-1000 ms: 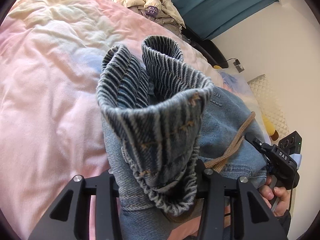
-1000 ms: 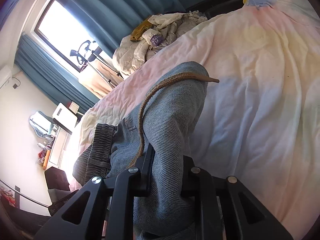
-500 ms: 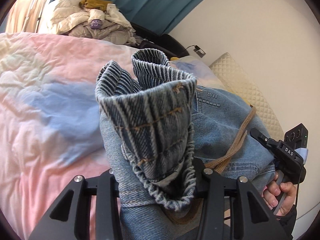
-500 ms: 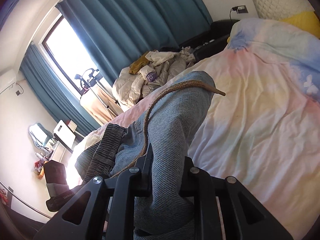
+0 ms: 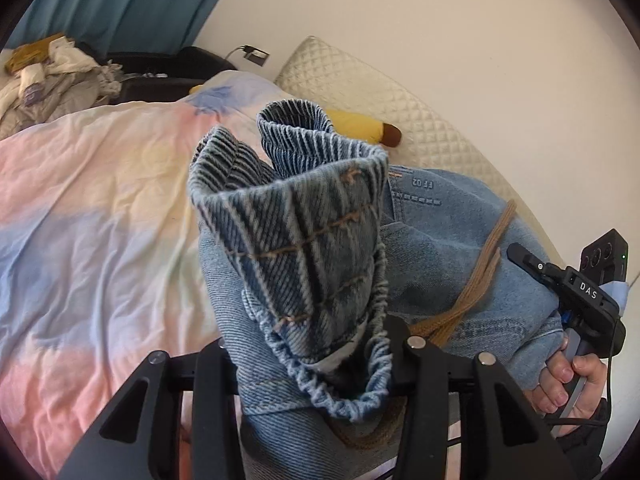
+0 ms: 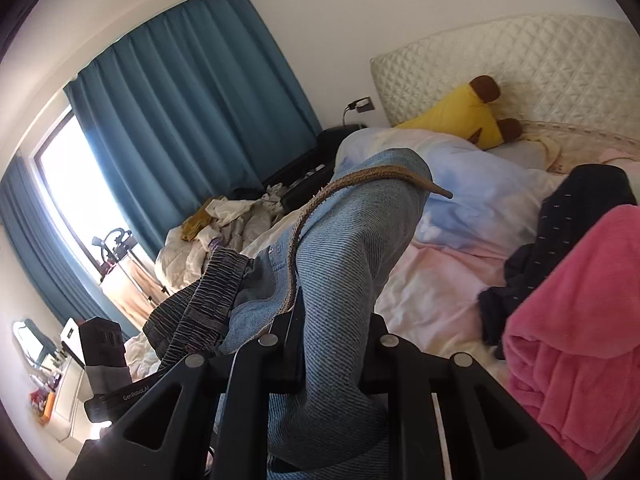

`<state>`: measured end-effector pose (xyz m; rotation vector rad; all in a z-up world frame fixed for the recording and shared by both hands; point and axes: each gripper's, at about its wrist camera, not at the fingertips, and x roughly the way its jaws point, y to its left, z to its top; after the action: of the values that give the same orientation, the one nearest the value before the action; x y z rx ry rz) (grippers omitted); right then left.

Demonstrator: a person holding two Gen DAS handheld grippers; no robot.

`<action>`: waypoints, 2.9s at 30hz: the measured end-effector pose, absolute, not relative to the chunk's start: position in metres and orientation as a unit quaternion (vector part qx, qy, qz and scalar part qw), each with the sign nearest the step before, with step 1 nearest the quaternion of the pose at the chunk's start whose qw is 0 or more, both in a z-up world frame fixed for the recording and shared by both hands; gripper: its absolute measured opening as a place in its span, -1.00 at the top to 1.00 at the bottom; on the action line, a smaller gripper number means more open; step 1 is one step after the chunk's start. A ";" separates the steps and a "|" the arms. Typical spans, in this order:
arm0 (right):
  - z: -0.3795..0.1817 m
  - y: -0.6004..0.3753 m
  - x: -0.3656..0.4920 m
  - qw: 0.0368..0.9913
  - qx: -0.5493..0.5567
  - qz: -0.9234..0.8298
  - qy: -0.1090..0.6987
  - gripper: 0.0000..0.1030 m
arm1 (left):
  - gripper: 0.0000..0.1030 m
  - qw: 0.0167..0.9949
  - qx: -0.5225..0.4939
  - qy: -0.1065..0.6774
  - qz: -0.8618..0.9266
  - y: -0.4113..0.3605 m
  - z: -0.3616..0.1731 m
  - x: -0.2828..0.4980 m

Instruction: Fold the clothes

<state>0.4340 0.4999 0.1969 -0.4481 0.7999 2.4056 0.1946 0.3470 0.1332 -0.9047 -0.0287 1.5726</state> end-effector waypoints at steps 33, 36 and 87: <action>-0.053 0.436 0.678 0.574 -0.267 0.665 0.396 0.59 | 0.03 0.628 -0.446 0.306 0.559 0.446 -0.039 0.424; -0.042 0.432 0.681 0.575 -0.267 0.668 0.389 0.52 | -0.08 0.621 -0.462 0.306 0.554 0.457 -0.042 0.411; 0.133 0.266 0.157 0.080 -0.242 0.956 0.146 -0.47 | -0.57 0.238 -0.252 0.079 0.935 0.063 0.137 0.071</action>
<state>0.1570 0.2659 0.1330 -0.7236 0.4377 2.8585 0.0715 0.0628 0.1367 -0.6916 0.2174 2.5611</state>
